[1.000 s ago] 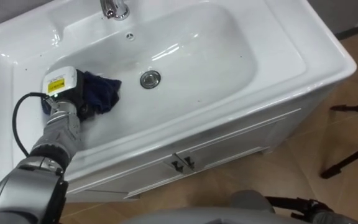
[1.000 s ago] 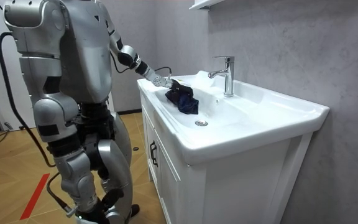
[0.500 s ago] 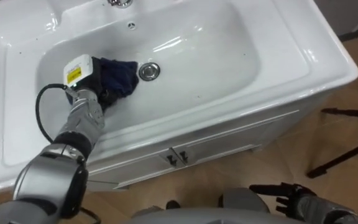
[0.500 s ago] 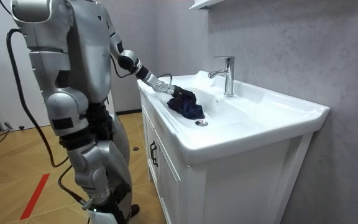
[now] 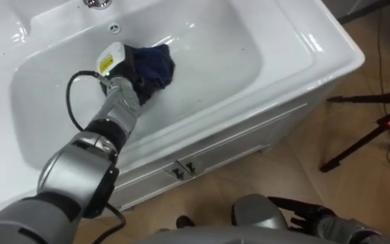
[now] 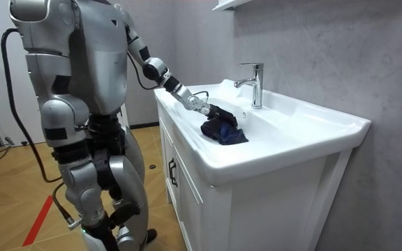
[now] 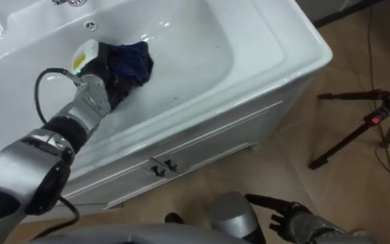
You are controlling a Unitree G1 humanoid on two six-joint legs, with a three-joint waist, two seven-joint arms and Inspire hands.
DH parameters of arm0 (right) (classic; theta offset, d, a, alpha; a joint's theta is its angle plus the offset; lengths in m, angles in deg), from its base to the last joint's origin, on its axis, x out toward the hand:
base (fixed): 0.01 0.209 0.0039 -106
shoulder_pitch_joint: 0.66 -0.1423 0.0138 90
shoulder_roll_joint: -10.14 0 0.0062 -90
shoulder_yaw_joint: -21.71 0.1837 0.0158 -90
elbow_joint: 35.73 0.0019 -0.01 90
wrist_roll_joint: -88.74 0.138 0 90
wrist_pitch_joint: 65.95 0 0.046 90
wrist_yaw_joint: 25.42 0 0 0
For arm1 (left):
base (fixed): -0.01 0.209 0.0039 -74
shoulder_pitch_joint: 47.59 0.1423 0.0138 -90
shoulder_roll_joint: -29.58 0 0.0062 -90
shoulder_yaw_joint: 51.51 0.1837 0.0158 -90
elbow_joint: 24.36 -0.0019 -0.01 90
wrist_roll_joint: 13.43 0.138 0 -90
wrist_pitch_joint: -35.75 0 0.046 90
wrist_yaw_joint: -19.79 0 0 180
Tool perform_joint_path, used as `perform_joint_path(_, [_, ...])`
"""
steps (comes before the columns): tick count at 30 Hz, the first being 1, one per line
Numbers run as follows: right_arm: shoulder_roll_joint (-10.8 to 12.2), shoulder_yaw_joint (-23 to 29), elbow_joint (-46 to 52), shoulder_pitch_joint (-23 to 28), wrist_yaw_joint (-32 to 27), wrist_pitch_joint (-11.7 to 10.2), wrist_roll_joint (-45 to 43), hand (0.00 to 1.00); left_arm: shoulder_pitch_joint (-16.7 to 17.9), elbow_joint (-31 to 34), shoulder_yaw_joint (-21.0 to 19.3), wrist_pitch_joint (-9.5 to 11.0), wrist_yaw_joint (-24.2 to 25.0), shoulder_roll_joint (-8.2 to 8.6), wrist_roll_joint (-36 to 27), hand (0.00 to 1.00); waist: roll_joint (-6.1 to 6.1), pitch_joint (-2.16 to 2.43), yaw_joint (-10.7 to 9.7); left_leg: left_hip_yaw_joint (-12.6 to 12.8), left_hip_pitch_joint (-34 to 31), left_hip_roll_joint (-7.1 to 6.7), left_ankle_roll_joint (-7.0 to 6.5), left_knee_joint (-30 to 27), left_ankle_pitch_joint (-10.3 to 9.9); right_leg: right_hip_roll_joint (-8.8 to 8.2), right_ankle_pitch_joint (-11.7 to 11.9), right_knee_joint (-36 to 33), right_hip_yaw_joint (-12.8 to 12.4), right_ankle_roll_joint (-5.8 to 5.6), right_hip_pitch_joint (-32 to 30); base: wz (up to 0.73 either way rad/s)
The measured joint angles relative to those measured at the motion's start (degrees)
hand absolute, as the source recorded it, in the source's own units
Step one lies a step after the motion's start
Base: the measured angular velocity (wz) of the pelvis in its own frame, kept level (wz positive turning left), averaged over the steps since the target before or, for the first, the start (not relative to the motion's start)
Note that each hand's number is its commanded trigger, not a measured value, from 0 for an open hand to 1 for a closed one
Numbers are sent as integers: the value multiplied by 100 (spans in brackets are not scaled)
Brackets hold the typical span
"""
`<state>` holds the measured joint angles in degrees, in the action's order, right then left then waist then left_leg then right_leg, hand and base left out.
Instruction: Wipe basin
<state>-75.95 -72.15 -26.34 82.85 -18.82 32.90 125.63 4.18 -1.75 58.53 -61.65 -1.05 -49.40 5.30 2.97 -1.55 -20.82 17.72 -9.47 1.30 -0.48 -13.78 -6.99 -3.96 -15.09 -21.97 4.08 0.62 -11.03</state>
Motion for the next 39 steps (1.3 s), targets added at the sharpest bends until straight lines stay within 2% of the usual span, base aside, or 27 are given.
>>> perform_joint_path(10, [-46,-294,28,-38,62,0,222,0,-86,2,95,18,29,5,-817,100,4,-11,-3,-16,-110,16,-1,-95,0,-13,-10,6,107,3,-6,6])
perform_joint_path(14, [-74,-353,30,-40,70,0,333,0,-208,14,169,44,112,28,-1474,100,33,-40,-11,-60,-204,-2,-43,-101,26,-60,-17,15,271,-7,-18,20])
perform_joint_path(18, [-128,-433,33,-48,169,-6,414,0,-209,330,403,38,248,76,-1618,100,61,-44,-22,-71,-330,-3,-49,-192,27,-107,-41,17,406,-25,-24,23])
perform_joint_path(19, [-152,-502,29,-40,215,-8,471,0,-210,477,527,42,356,108,-1677,100,65,-44,-7,-71,-360,0,-54,-205,24,-114,-46,15,417,-31,-36,9])
perform_joint_path(23, [-157,-789,49,-86,299,-108,689,0,-222,838,599,164,646,312,-1696,100,102,-36,12,-58,-446,8,-100,-312,-9,-94,-42,18,400,-27,-89,-5])
perform_joint_path(24, [-157,-837,51,-88,298,-132,750,0,-222,893,600,176,674,334,-1700,100,116,-39,21,-56,-454,10,-100,-323,-9,-94,-40,18,400,-24,-95,0])
perform_joint_path(25, [-161,-901,51,-87,297,-158,830,0,-223,966,603,232,727,354,-1705,100,121,-71,25,-57,-476,16,-100,-361,-9,-94,-38,19,402,-21,-97,0])
perform_joint_path(28, [-191,-953,44,-76,287,-217,918,0,-223,1120,593,266,874,352,-1936,100,157,-96,40,-70,-497,11,-100,-374,-9,-101,-43,14,397,-14,-111,0])
perform_joint_path(31, [-188,-950,43,-71,286,-299,968,0,-223,1355,541,268,1072,341,-1908,100,172,-88,74,-71,-572,6,-100,-379,-10,-108,-59,-32,412,-13,-197,1])
perform_joint_path(36, [-188,-885,-1,-77,307,-318,945,0,-222,1621,539,275,1270,340,-1907,100,175,-101,70,-82,-588,7,-100,-382,-10,-120,-62,-93,464,-4,-183,3])
perform_joint_path(39, [-188,-881,-6,-12,402,-374,1019,0,-222,1752,546,278,1345,383,-1899,100,176,-101,54,-82,-580,12,-100,-381,-9,-114,-61,-104,493,-2,-147,5])
